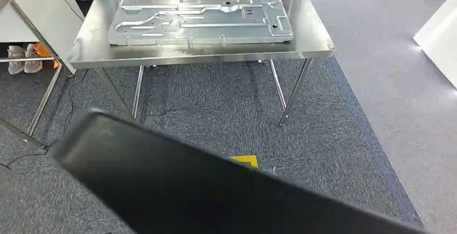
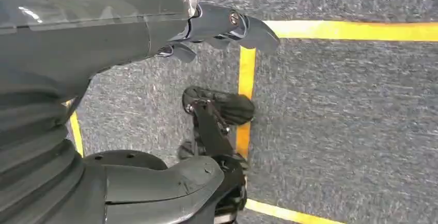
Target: Take the parts from the cabinet and place them on the table.
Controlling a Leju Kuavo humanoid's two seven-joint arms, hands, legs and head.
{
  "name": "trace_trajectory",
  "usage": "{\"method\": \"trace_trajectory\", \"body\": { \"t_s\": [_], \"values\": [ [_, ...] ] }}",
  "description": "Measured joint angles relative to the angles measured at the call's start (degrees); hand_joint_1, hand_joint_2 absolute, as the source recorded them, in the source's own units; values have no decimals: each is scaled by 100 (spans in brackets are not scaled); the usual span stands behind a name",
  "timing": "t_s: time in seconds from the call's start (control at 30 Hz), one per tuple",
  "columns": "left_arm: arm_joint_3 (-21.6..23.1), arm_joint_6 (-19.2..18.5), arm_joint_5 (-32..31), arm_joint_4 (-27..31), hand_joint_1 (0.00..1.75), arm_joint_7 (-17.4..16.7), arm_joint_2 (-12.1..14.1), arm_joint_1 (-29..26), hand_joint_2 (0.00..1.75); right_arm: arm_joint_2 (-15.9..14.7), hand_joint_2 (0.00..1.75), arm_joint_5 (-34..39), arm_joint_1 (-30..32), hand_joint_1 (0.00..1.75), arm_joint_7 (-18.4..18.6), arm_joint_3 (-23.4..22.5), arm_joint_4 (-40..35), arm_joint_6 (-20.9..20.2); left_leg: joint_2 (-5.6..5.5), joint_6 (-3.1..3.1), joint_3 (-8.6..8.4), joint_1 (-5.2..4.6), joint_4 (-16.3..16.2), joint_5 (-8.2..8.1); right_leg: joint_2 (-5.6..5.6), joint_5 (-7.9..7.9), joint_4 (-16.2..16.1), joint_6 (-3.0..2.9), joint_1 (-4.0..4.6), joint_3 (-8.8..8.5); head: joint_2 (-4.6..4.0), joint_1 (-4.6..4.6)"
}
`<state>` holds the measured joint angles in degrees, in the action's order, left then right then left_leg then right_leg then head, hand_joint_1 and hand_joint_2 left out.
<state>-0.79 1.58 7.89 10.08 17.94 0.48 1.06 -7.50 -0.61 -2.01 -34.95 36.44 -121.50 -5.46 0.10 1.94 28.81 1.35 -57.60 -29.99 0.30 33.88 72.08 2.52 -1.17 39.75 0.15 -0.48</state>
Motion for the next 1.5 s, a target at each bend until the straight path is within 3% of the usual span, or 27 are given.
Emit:
{"method": "trace_trajectory", "body": {
  "t_s": [0.1, 0.13, 0.2, 0.27, 0.33, 0.4, 0.43, 0.47, 0.5, 0.53, 0.6, 0.67, 0.7, 0.8, 0.83, 0.93, 0.97, 1.0, 1.1, 1.13, 1.17, 1.23, 1.3, 1.33, 1.43, 1.47, 1.5],
  "values": [
    [-7, 2, 0, -4, 0, 0, -4, -17, 175, -2, 175, 2, 0, 175, 2, -2, 9, 0, 4, -83, -198, 34, 10, -200, -72, -1073, -1208, 10, -34, -240, 0, 2],
    [-9, 4, 0, -9, 0, 2, -2, 18, 175, -2, 175, 2, -6, 175, 15, -7, 31, -2, -11, -124, -229, 23, 7, -230, -100, -855, -1222, -53, 40, -215, 0, 13],
    [-9, 4, 0, -9, 0, 0, -2, 20, 175, -4, 175, 2, 14, 175, 4, -15, 28, -5, 25, -209, -303, -1, 16, -260, -55, -906, -1206, -178, 47, -215, 0, 11],
    [-9, 4, 2, -9, 0, 7, -4, 35, 175, 0, 175, 2, 4, 175, -2, -15, 22, -4, 31, -264, -317, 20, -23, -247, -27, -859, -1260, -276, 16, -367, 0, 9],
    [-9, 2, 0, -9, 0, 11, -9, 49, 175, 2, 175, 2, -11, 175, 2, -15, 20, -18, 18, -242, 21, 31, -753, -289, -37, -780, -1318, -378, 33, -523, 0, 7],
    [-9, 6, -2, -9, 0, 13, -9, 51, 175, 2, 175, 2, -7, 175, 7, -15, 20, -18, 17, -262, 582, 15, -1557, -711, -27, -681, -1318, -415, 65, -613, 0, 9],
    [-9, 6, -2, -9, 0, 13, -4, 37, 175, 2, 175, 4, -7, 175, 13, -15, 24, -18, 17, -266, 792, 11, -1777, -863, -14, -633, -1318, -437, 89, -671, 0, 9],
    [-9, 6, -4, -9, 0, 15, -2, 21, 175, 2, 175, 2, -6, 175, 17, -15, 24, -18, 17, -257, 898, 4, -1779, -838, 13, -585, -1318, -442, 106, -737, 0, 11],
    [-9, 8, -7, -9, 0, 13, -2, 10, 175, 2, 175, 2, -6, 175, 20, -15, 24, -18, 17, -213, 913, -13, -1591, -665, 33, -534, -1318, -443, 124, -812, 0, 9],
    [-9, 13, -7, -9, 0, 15, -2, 10, 175, 2, 175, 2, -7, 175, 20, -15, 24, -18, 15, -163, 857, -34, -1227, -348, 40, -475, -1318, -443, 146, -897, 0, 9],
    [-11, 13, -9, -9, 0, 17, 4, 10, 175, 2, 175, 2, -8, 175, 22, -15, 24, -18, 10, -25, 691, -108, -352, 459, 37, -355, -1321, -431, 173, -1042, 0, 11],
    [-11, 15, -9, -11, 0, 17, 28, 9, 175, 2, 175, 0, -9, 175, 46, -17, 44, -9, -6, -17, 673, -151, -294, 275, 55, -291, -1289, -366, 184, -1037, 0, 4],
    [-11, 22, -20, -11, 0, 31, 26, 12, 175, 2, 175, -30, -2, 175, 89, -20, 53, 6, -3, -13, 674, -161, -278, 396, 57, -261, -1304, -336, 176, -1047, 0, 9],
    [-13, 28, -20, -9, 0, 42, 13, 5, 175, -9, 175, -201, 6, 175, 168, -28, 79, 17, -25, 24, 538, -88, -114, 406, 37, -169, -1280, -237, 185, -1119, 0, 11],
    [-13, 28, -20, -9, 0, 50, 15, 16, 175, -20, 175, -231, -2, 175, 173, -35, 87, 28, -27, 57, 498, -73, -89, 388, 26, -46, -1013, -183, 166, -979, 0, 9],
    [-20, 22, -17, -9, 0, 50, 15, 29, 175, -55, 175, -295, 10, 175, 188, -61, 144, 46, -54, 87, 420, -73, -86, 300, 21, 342, 198, -74, 60, -199, 0, 9],
    [-24, 22, -15, -9, 0, 50, 15, 16, 175, -65, 175, -299, 11, 175, 188, -61, 166, 46, -64, 79, 374, -68, -86, 261, 16, 265, 353, -45, 30, -25, 0, 9],
    [-31, 20, -13, -11, 0, 50, 15, -1, 175, -72, 175, -299, 10, 175, 188, -61, 181, 46, -81, 61, 317, -59, -87, 223, 7, 56, 237, -22, 8, -1, 0, 9],
    [-39, 17, -11, -9, 0, 52, 13, 3, 175, -74, 175, -299, 9, 175, 188, -63, 210, 57, -117, -25, 108, -28, -87, 71, 3, -888, -1016, 10, -41, -413, 0, 11],
    [-48, 17, -7, -9, 0, 57, 15, 14, 175, -77, 175, -293, 7, 175, 188, -63, 225, 68, -126, -71, 110, -56, -91, 30, 11, -781, -1082, -19, -2, -457, 0, 11],
    [-48, 15, -9, -9, 0, 63, 15, 29, 175, -77, 175, -273, 1, 175, 188, -63, 223, 85, -141, -112, 105, -57, -104, 4, 12, -692, -1242, -112, 21, -543, 0, 4],
    [-52, 15, -7, -9, 0, 68, 13, 22, 175, -77, 175, -240, 17, 175, 188, -63, 223, 122, -129, -165, 84, -55, -27, 0, 18, -675, -1221, -181, 46, -535, 0, 7],
    [-52, 15, -7, -9, 0, 68, 13, 29, 175, -76, 175, -236, 17, 175, 186, -63, 219, 120, -109, -228, 32, -29, -59, -65, 16, -689, -1316, -266, -15, -619, 0, 6],
    [-52, 15, -7, -9, 0, 70, 9, 32, 175, -77, 175, -232, 15, 175, 184, -63, 219, 120, -76, -245, 116, -28, -273, -161, 3, -666, -1349, -312, -5, -668, 0, 7],
    [-55, 4, -2, -9, 0, 72, 11, 24, 175, -77, 175, -205, 24, 175, 181, -63, 216, 122, -57, -280, 889, -26, -1632, -690, -43, -593, -1350, -401, 29, -748, 0, 7],
    [-55, 4, 0, -9, 0, 70, 11, 10, 175, -76, 175, -203, 30, 175, 181, -63, 216, 122, -55, -282, 1072, -25, -1867, -691, -40, -567, -1349, -403, 37, -774, 0, 7],
    [-55, 4, 0, -9, 0, 70, 11, -1, 175, -77, 175, -199, 35, 175, 181, -63, 216, 122, -55, -276, 1123, -26, -1828, -535, -34, -540, -1349, -402, 42, -814, 0, 7]
  ]
}}
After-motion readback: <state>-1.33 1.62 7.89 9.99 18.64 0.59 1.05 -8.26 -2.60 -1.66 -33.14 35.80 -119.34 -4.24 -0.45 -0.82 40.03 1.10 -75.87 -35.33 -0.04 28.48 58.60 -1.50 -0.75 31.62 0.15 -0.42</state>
